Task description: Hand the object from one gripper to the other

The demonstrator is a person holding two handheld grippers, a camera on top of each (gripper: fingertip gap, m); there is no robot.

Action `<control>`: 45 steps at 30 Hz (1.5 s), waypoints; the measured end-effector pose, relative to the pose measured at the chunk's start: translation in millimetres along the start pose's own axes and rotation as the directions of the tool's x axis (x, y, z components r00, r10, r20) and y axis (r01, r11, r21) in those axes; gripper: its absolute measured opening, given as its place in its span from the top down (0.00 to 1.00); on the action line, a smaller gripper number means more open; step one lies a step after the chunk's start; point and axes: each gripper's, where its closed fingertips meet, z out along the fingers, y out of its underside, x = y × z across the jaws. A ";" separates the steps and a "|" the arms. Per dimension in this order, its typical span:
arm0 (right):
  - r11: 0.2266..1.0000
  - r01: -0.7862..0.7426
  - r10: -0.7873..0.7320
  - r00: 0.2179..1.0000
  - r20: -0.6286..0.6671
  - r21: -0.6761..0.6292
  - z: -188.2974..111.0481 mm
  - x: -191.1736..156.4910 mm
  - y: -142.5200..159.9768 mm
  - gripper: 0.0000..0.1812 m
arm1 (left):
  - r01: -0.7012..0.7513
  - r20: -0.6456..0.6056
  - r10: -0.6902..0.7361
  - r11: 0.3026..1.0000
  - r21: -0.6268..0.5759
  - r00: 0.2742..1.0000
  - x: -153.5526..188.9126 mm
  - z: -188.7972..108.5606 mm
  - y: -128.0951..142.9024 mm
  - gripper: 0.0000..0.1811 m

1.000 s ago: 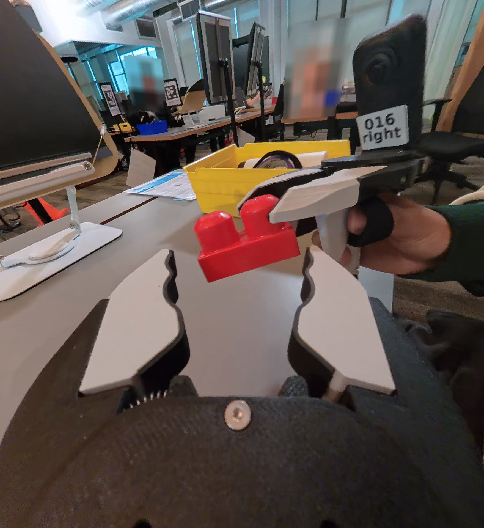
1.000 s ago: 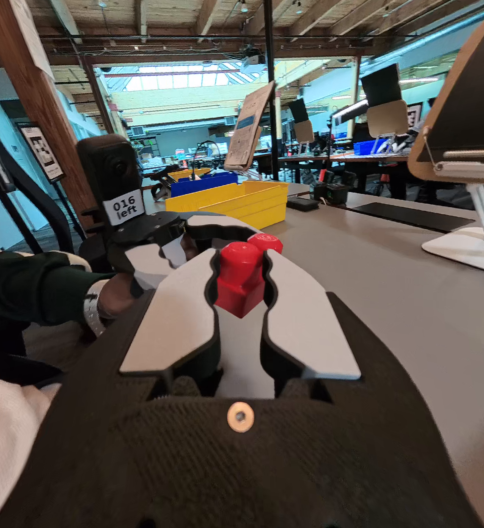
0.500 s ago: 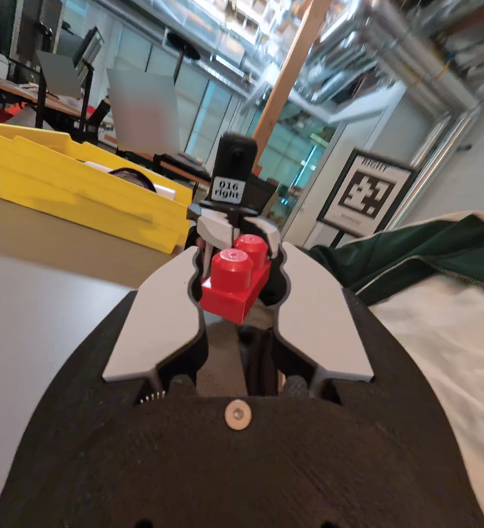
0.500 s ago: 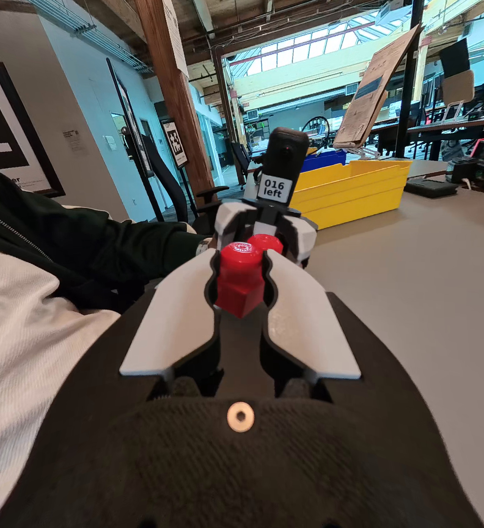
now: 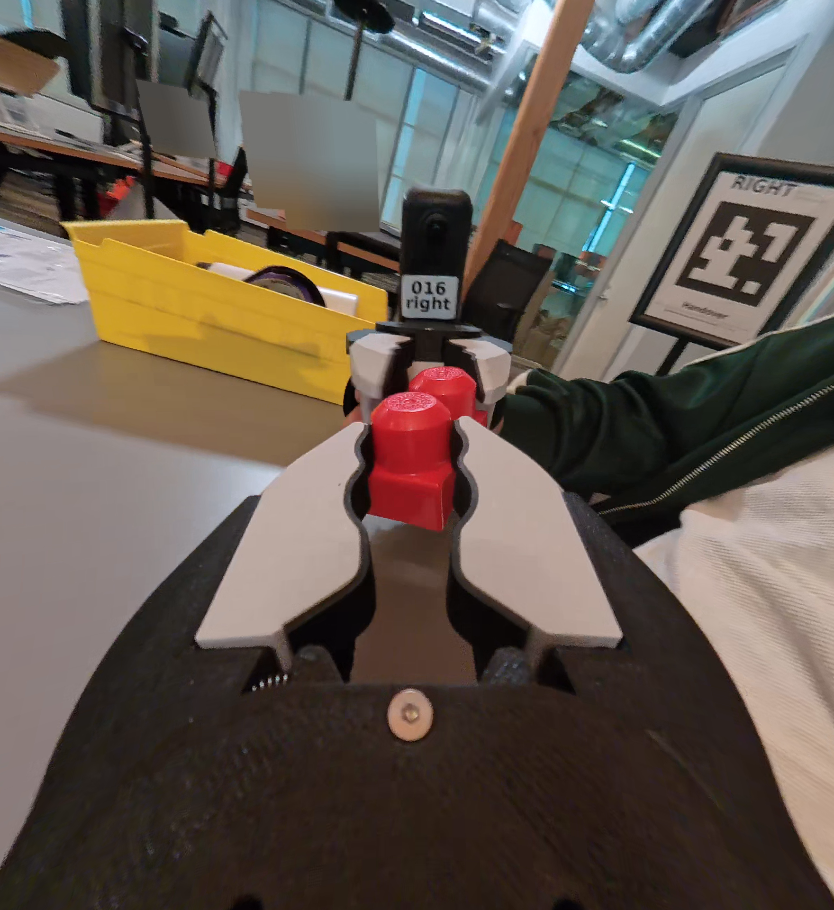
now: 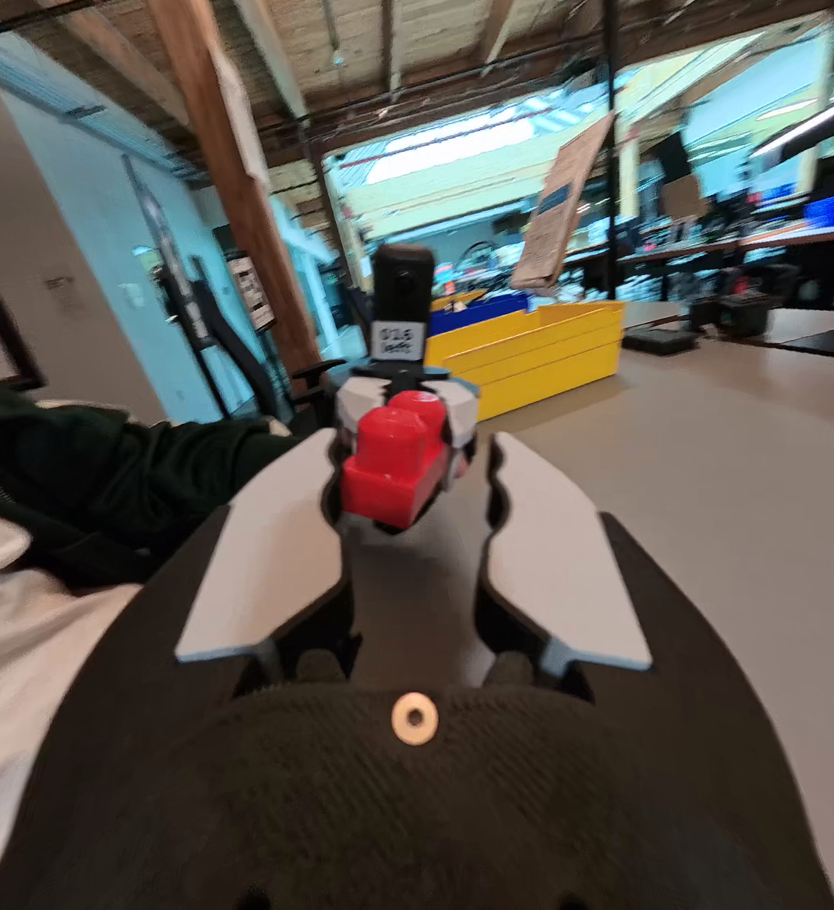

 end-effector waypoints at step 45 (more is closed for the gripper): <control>1.000 0.023 -0.024 0.998 -0.060 -0.009 -3.1 5.3 -1.9 0.80 | -0.110 0.120 0.101 0.991 0.072 0.988 -8.0 -2.6 -9.4 0.72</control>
